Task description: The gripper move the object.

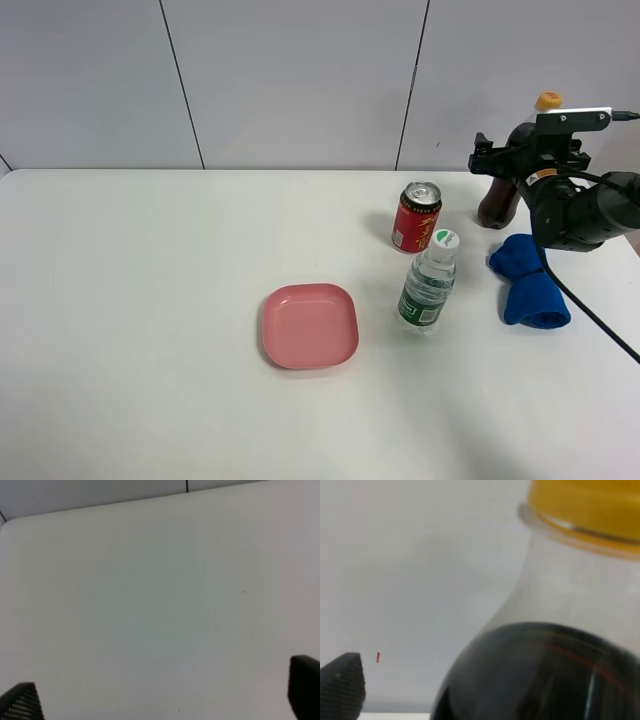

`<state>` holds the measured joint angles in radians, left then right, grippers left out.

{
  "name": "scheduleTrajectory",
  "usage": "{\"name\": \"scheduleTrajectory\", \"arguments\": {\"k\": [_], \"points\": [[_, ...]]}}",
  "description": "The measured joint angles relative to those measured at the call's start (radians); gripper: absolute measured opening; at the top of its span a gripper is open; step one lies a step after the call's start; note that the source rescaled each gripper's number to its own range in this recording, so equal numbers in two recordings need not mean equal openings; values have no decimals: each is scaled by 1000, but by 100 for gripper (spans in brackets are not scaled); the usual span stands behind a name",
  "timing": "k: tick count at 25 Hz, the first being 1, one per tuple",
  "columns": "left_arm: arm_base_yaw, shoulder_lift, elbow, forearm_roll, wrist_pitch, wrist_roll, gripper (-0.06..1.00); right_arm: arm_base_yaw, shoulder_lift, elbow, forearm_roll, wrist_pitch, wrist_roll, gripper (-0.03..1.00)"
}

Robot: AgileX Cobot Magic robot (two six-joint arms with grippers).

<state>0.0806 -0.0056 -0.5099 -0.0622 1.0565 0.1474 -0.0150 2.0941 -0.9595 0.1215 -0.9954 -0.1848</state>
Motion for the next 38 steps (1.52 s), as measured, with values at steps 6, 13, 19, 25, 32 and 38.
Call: {"name": "scheduleTrajectory", "arguments": {"k": [6, 13, 19, 25, 32, 38], "points": [[0, 0, 0, 0, 0, 0, 100, 0, 0, 0, -18, 2, 5, 100], [0, 0, 0, 0, 0, 0, 100, 0, -67, 0, -26, 10, 5, 100], [0, 0, 0, 0, 0, 0, 100, 0, -151, 1, -51, 53, 5, 100], [0, 0, 0, 0, 0, 0, 100, 0, -251, 1, -67, 113, 5, 100], [0, 0, 0, 0, 0, 0, 100, 0, -497, 1, -67, 394, 53, 100], [0, 0, 0, 0, 0, 0, 100, 0, -765, 1, -67, 816, 76, 100]]}}
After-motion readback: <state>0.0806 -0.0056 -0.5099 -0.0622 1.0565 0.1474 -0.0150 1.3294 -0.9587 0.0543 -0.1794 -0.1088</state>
